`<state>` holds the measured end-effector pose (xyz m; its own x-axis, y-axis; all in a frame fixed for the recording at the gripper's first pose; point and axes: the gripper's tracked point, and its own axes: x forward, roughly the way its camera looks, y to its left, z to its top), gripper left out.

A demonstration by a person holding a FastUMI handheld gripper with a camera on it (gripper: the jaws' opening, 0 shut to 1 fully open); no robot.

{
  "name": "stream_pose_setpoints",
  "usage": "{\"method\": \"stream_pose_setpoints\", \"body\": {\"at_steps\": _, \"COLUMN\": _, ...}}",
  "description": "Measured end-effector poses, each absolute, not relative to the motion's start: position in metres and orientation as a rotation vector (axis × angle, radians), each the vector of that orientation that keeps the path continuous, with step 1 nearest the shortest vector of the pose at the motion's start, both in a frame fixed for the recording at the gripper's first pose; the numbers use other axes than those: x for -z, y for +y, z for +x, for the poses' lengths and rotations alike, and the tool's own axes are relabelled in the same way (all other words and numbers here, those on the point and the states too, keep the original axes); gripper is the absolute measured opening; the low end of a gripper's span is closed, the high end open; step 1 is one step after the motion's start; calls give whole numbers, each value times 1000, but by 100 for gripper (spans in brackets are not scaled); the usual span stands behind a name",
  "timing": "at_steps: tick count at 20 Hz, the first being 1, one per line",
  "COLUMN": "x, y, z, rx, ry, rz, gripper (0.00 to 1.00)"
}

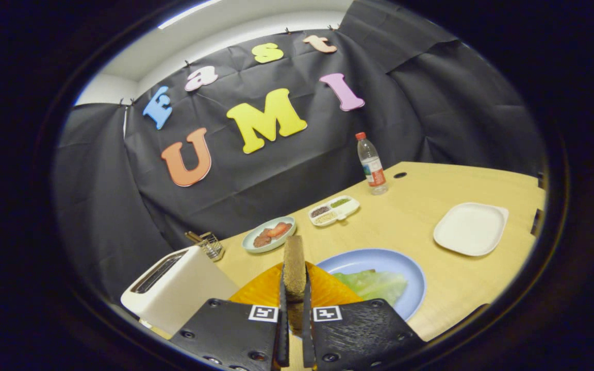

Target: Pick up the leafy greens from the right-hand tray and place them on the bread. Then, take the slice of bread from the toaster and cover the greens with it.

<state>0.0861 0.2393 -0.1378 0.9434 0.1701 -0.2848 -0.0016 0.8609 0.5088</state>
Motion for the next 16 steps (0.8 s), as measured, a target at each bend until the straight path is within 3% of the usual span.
{"method": "stream_pose_setpoints", "body": {"at_steps": 4, "x": 156, "y": 221, "z": 84, "rx": -73, "ry": 344, "rz": 518, "gripper": 10}}
{"method": "stream_pose_setpoints", "body": {"at_steps": 7, "x": 163, "y": 208, "z": 83, "rx": -62, "ry": 353, "rz": 524, "gripper": 21}}
{"method": "stream_pose_setpoints", "body": {"at_steps": 10, "x": 172, "y": 198, "z": 84, "rx": -52, "ry": 382, "rz": 516, "gripper": 27}}
{"method": "stream_pose_setpoints", "body": {"at_steps": 16, "x": 175, "y": 172, "z": 82, "rx": -24, "ry": 385, "rz": 478, "gripper": 62}}
